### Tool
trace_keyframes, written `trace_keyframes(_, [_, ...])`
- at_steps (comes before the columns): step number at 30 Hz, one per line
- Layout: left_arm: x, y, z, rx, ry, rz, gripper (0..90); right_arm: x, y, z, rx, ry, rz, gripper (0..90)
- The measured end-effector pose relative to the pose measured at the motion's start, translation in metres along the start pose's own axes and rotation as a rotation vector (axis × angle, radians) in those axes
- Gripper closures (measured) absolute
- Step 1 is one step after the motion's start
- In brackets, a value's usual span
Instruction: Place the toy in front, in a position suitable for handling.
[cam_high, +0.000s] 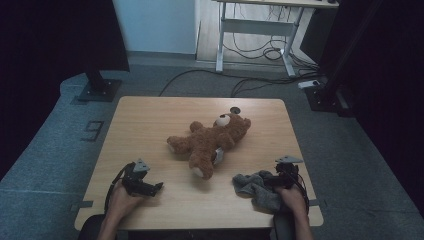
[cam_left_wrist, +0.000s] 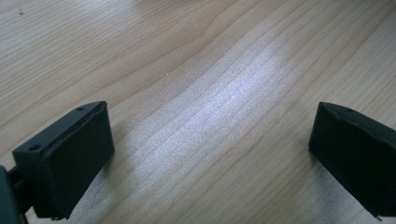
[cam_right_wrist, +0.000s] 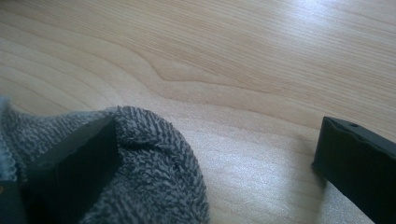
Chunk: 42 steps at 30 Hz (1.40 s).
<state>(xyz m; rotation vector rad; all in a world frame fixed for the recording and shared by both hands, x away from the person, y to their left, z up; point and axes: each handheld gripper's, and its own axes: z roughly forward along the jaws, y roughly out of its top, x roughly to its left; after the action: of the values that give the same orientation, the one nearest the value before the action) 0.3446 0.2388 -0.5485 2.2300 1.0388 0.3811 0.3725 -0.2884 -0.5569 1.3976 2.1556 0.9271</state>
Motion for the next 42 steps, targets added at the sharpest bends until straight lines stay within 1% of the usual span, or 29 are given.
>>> trace_keyframes(19, [-0.004, 0.001, 0.001, 0.005, 0.02, -0.025, 0.0, -0.001, -0.002, -0.002, 0.001, -0.002, 0.0, 0.0])
trace_keyframes(23, [-0.005, 0.003, 0.0, 0.015, 0.016, -0.02, 0.0, -0.001, -0.002, -0.003, 0.001, -0.005, 0.001, 0.0])
trace_keyframes(25, [-0.006, 0.005, 0.0, 0.022, 0.01, -0.018, 1.6, -0.001, -0.003, -0.003, 0.002, -0.006, 0.003, 0.0])
trace_keyframes(29, [-0.008, 0.008, -0.002, 0.02, 0.007, -0.003, 2.7, -0.001, -0.003, -0.003, 0.001, -0.008, 0.003, 0.0])
trace_keyframes(30, [-0.009, 0.011, -0.004, 0.013, 0.004, 0.01, 3.0, -0.001, -0.003, -0.003, 0.001, -0.01, 0.004, 0.0])
trace_keyframes(31, [-0.009, 0.011, -0.004, 0.013, 0.004, 0.01, 3.2, -0.001, -0.003, -0.003, 0.001, -0.01, 0.004, 0.0])
trace_keyframes(34, [-0.014, 0.022, -0.009, -0.012, -0.018, 0.027, 4.9, 0.0, -0.003, -0.003, 0.003, -0.012, 0.006, 0.0])
trace_keyframes(35, [-0.014, 0.022, -0.009, -0.012, -0.018, 0.027, 5.4, 0.0, -0.003, -0.003, 0.003, -0.012, 0.006, 0.0])
trace_keyframes(37, [-0.018, 0.028, -0.012, -0.026, -0.03, 0.039, 5.9, 0.0, -0.003, -0.003, 0.003, -0.012, 0.006, 0.0])
trace_keyframes(38, [-0.02, 0.034, -0.015, -0.04, -0.049, 0.042, 7.3, 0.0, -0.003, -0.003, 0.003, -0.012, 0.006, 0.0])
trace_keyframes(39, [-0.02, 0.034, -0.015, -0.04, -0.049, 0.042, 7.8, 0.0, -0.003, -0.003, 0.003, -0.012, 0.006, 0.0])
trace_keyframes(41, [-0.024, 0.043, -0.017, -0.058, -0.071, 0.045, 8.3, 0.0, -0.003, -0.003, 0.003, -0.012, 0.007, 0.0])
trace_keyframes(42, [-0.027, 0.051, -0.018, -0.069, -0.085, 0.051, 9.3, 0.0, -0.003, -0.003, 0.003, -0.012, 0.006, 0.0])
